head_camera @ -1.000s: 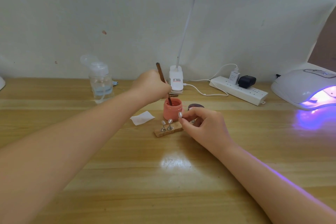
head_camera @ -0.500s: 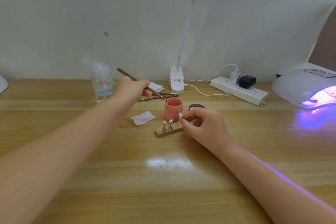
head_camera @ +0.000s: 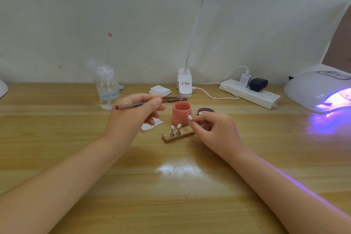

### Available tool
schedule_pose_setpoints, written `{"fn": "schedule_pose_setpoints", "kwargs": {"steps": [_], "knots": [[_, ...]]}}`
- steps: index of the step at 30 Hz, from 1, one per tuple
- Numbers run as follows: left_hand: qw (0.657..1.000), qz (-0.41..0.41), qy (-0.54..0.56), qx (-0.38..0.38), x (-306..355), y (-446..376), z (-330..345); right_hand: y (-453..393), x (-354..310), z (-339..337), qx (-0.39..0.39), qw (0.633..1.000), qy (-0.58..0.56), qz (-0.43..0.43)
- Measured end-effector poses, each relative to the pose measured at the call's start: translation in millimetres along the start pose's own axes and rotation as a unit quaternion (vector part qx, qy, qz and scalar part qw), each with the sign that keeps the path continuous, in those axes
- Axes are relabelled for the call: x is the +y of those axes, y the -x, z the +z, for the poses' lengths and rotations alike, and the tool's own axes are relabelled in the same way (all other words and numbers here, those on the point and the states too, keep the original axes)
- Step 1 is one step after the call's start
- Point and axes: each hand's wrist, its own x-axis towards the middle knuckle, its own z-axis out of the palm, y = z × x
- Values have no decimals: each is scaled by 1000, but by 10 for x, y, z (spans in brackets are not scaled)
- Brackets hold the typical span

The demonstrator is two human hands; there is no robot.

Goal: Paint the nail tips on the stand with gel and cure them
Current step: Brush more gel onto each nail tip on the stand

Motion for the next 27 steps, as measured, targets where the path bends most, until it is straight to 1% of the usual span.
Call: {"fn": "schedule_pose_setpoints", "kwargs": {"steps": [2,6,8,10,13,20,27], "knots": [[998,33,-39,-22,-29,131,31,-1,-10,-6,2,1000,1,1],[988,112,-103,-36,-64,297,79,5,-23,-12,7,1000,-3,15],[979,144,-129,-60,-75,372,84,4,-21,-11,14,1000,-4,19],[972,169,-142,-82,-84,431,101,3,-16,-11,21,1000,-3,19],[963,197,-165,-82,-89,474,132,0,-16,-9,25,1000,-3,17],[950,227,-197,-82,-79,500,179,-2,-21,-20,23,999,-20,12],[946,230,-213,-84,-99,499,171,-4,-39,-19,24,999,-32,6]]}}
